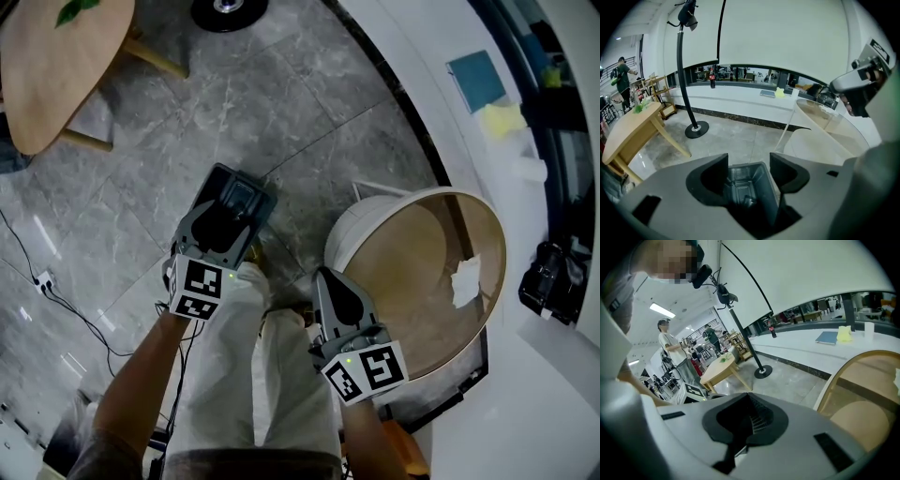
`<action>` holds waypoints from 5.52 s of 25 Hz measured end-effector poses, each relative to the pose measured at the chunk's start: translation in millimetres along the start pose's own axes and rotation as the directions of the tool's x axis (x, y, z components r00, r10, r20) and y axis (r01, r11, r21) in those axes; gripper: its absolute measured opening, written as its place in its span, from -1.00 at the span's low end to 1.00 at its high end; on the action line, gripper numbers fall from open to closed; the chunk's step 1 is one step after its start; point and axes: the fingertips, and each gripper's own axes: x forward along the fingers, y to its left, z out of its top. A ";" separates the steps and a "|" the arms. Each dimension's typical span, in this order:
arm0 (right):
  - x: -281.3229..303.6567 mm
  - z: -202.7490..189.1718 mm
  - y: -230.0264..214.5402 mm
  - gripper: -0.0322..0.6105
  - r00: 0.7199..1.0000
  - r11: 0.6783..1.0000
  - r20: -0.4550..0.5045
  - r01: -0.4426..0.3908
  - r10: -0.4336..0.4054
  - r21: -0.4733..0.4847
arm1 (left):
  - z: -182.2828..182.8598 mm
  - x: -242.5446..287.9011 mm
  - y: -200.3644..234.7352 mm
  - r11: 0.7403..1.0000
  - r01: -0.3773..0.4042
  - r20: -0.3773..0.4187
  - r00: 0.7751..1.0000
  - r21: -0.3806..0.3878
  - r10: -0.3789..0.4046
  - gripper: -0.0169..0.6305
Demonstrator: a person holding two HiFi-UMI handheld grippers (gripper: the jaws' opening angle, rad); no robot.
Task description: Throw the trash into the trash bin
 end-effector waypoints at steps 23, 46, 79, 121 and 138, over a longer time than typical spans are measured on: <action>-135.1 6.3 -77.2 -0.85 0.948 0.958 0.173 0.242 -0.267 0.156 | 133.1 1.4 -124.3 0.976 0.154 0.136 0.975 0.151 -0.175 -0.89; -365.5 -101.6 -179.4 -0.85 0.688 0.693 0.240 0.512 -0.684 0.507 | 174.4 15.7 -459.6 0.699 0.522 -0.006 0.803 0.488 -0.596 -0.88; -385.7 -123.0 -204.2 -0.85 0.726 0.694 0.210 0.470 -0.655 0.545 | 165.1 141.2 -546.1 0.718 0.485 -0.108 0.857 0.499 -0.504 -0.16; -282.7 -45.5 -159.2 -0.85 0.839 0.840 0.234 0.387 -0.492 0.380 | 193.1 83.0 -391.5 0.876 0.402 -0.021 0.911 0.268 -0.412 -0.85; -78.5 34.3 9.5 -0.85 0.986 0.995 0.145 0.073 -0.083 0.075 | 145.2 -18.3 -63.8 0.993 0.046 0.101 0.994 -0.109 -0.035 -0.85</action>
